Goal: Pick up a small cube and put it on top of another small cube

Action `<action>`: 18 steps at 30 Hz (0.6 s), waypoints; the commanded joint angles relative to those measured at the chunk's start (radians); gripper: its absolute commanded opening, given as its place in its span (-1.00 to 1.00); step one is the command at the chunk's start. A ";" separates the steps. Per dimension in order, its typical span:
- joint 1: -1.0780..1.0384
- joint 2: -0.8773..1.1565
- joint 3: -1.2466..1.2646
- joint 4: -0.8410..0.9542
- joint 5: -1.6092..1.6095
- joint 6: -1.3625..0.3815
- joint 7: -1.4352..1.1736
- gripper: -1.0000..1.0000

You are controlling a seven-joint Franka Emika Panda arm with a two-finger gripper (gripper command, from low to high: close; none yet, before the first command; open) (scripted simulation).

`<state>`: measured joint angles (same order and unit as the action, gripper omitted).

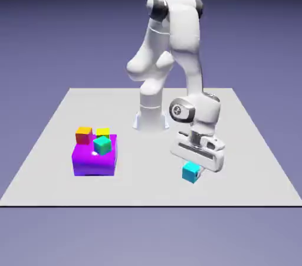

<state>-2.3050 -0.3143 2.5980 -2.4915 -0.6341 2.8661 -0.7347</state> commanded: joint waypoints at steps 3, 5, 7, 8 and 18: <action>0.082 -0.011 -0.109 -0.012 -0.005 -0.022 0.006 -1.00; 0.137 -0.018 -0.181 -0.020 -0.009 -0.037 0.010 -1.00; 0.192 -0.026 -0.254 -0.028 -0.013 -0.053 0.014 -1.00; 0.219 -0.030 -0.290 -0.032 -0.015 -0.061 0.016 -1.00; 0.494 -0.066 -0.652 -0.073 -0.033 -0.138 0.035 -1.00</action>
<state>-1.8114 -0.3806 1.9456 -2.5643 -0.6675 2.7276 -0.6992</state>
